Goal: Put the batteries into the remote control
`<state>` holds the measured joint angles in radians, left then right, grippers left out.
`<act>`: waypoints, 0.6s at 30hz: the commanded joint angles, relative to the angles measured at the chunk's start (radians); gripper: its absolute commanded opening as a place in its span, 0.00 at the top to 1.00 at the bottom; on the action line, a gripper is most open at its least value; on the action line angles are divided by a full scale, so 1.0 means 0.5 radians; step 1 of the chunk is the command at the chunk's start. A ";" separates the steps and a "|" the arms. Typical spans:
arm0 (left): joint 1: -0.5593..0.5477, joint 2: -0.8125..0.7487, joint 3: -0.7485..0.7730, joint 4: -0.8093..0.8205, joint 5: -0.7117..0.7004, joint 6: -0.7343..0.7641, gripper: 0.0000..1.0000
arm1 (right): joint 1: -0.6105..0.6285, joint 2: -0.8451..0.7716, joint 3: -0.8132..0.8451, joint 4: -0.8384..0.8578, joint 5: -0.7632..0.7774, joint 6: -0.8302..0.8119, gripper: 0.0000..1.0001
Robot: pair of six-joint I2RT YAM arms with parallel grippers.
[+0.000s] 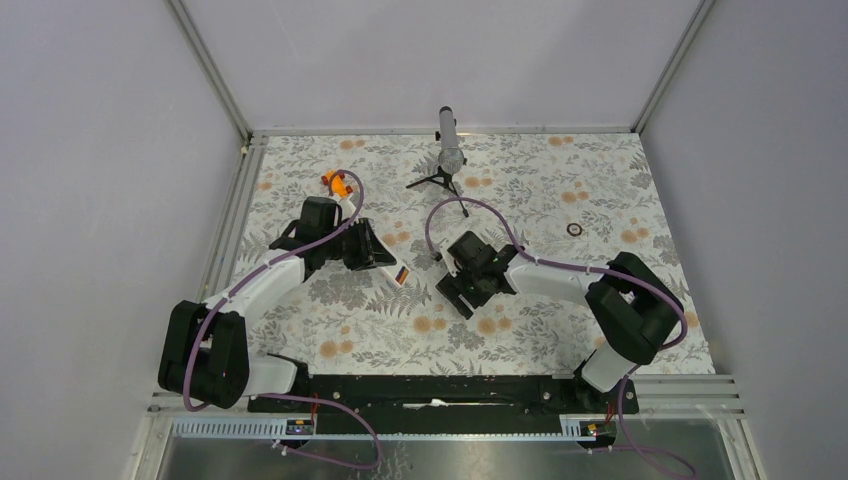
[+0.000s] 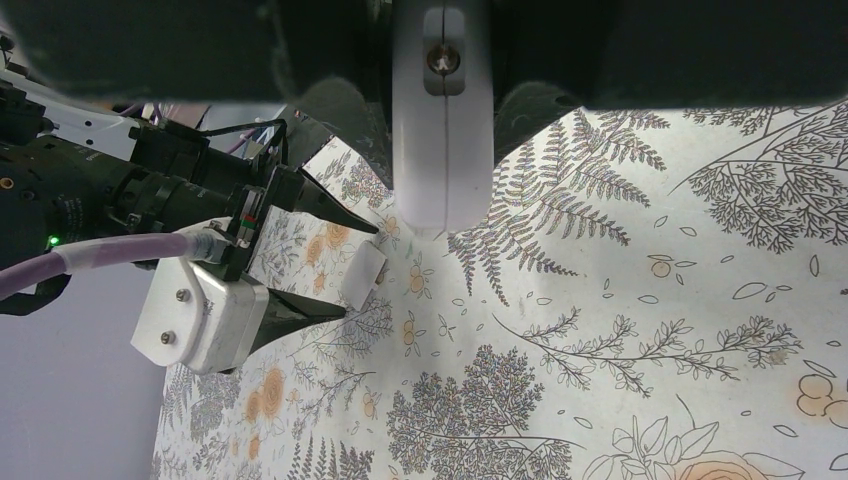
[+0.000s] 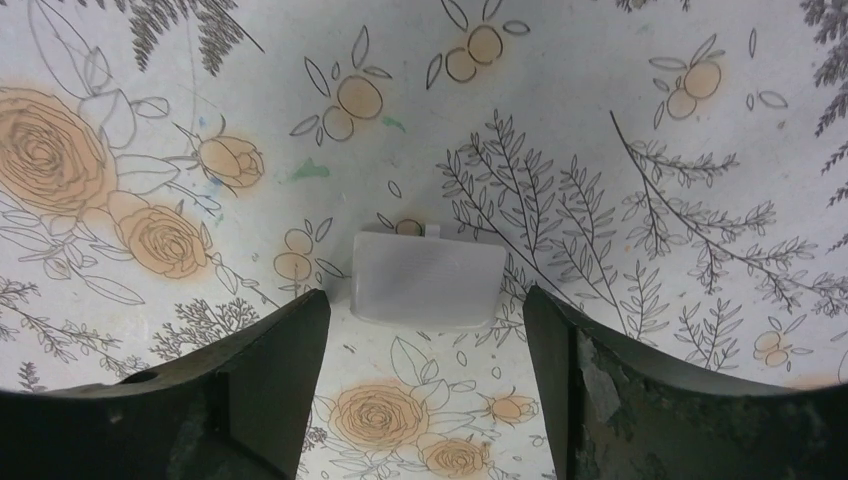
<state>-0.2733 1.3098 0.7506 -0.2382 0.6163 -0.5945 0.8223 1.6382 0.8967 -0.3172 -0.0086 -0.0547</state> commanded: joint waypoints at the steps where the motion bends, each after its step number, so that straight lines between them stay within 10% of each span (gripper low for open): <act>1: 0.013 -0.044 0.024 0.094 0.057 0.014 1.00 | -0.010 -0.044 0.045 -0.184 0.055 0.021 0.20; 18: 0.013 -0.005 0.042 0.118 0.064 0.001 1.00 | -0.009 0.103 0.151 -0.187 -0.038 0.001 0.38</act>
<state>-0.2733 1.3109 0.7506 -0.2314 0.6174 -0.5949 0.8223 1.6703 0.9421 -0.3843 0.0067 -0.0555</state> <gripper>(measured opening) 0.225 0.683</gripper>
